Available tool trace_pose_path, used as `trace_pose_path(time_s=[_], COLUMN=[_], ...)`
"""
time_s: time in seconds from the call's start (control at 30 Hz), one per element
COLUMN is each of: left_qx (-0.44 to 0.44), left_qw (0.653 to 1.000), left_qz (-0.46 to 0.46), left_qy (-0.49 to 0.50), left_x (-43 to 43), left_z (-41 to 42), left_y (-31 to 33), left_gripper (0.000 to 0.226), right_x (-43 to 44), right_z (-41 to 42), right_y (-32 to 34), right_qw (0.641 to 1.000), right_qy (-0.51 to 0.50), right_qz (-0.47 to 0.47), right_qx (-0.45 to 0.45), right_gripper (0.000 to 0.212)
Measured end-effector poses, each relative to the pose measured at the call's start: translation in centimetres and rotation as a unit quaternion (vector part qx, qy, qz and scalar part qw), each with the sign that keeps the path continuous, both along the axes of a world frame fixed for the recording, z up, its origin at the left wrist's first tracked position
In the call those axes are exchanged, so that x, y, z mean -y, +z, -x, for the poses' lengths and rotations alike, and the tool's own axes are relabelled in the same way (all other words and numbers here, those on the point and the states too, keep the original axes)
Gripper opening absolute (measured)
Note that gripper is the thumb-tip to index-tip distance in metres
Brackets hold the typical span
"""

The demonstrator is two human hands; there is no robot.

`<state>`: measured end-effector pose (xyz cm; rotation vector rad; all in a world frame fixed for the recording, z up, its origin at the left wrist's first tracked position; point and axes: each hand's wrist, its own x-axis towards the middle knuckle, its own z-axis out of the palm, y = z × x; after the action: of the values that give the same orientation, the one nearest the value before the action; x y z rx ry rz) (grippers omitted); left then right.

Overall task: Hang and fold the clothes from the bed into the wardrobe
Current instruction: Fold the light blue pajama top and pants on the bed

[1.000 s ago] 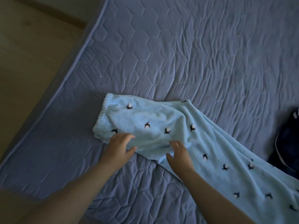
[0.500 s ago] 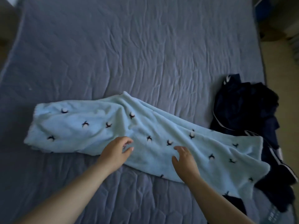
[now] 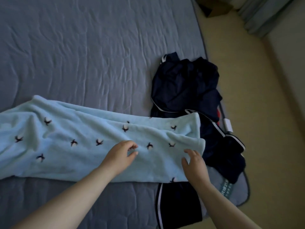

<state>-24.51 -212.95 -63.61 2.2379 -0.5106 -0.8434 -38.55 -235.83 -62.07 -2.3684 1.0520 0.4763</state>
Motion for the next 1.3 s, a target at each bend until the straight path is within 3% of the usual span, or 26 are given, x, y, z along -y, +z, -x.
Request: trace_pose_path(time_s=[0.2, 0.23, 0.33, 0.4, 0.57, 0.63, 0.7, 0.77, 0.87, 0.97, 1.13, 1.3], left_qx=[0.028, 0.041, 0.084, 0.096, 0.126, 0.138, 0.152, 0.153, 0.106, 0.081, 0.121, 0.055], left_qw=[0.999, 0.999, 0.995, 0.992, 0.969, 0.96, 0.955, 0.962, 0.983, 0.993, 0.986, 0.992], left_qz=[-0.024, -0.029, -0.03, -0.041, -0.122, -0.162, -0.18, -0.151, -0.059, -0.039, -0.113, -0.113], left_qy=[0.001, -0.002, -0.041, -0.076, -0.175, -0.184, -0.182, -0.17, -0.135, -0.078, -0.016, -0.029], left_x=[7.7, 8.9, 11.8, 13.6, 17.4, 18.1, 18.4, 18.6, 18.0, 16.6, 17.0, 18.5], left_z=[1.6, 1.8, 1.6, 1.3, 1.4, 1.4, 1.0, 0.5, -0.1, -0.4, -2.1, -2.8], left_y=[-0.4, -0.6, -1.4, -1.9, -3.6, -4.2, -4.5, -4.7, -4.5, -4.3, -4.3, -4.8], left_gripper=[0.026, 0.03, 0.043, 0.05, 0.061, 0.057, 0.042, 0.023, 0.005, 0.011, 0.006, 0.019], right_x=[6.6, 7.7, 10.2, 11.1, 11.7, 12.1, 12.4, 12.8, 13.1, 12.7, 11.1, 10.1], right_z=[2.5, 2.6, 2.3, 2.0, 2.3, 2.6, 2.5, 2.6, 2.6, 2.3, 1.8, 3.2], right_y=[-0.5, -0.8, -1.8, -2.7, -4.6, -5.3, -5.7, -6.2, -6.4, -5.6, -4.2, -4.9], right_qw=[0.984, 0.981, 0.984, 0.982, 0.923, 0.933, 0.95, 0.967, 0.988, 0.968, 0.96, 0.961], right_qy=[-0.084, -0.108, -0.129, -0.124, -0.273, -0.236, -0.158, -0.077, 0.014, 0.022, -0.035, -0.084], right_qz=[0.094, 0.082, -0.022, -0.097, -0.214, -0.218, -0.234, -0.217, -0.056, 0.036, -0.056, -0.125], right_qx=[0.126, 0.14, 0.118, 0.106, 0.166, 0.16, 0.137, 0.108, 0.142, 0.247, 0.273, 0.23], right_gripper=[0.006, 0.006, 0.031, 0.024, 0.046, 0.043, 0.023, 0.01, 0.006, 0.009, 0.021, 0.033])
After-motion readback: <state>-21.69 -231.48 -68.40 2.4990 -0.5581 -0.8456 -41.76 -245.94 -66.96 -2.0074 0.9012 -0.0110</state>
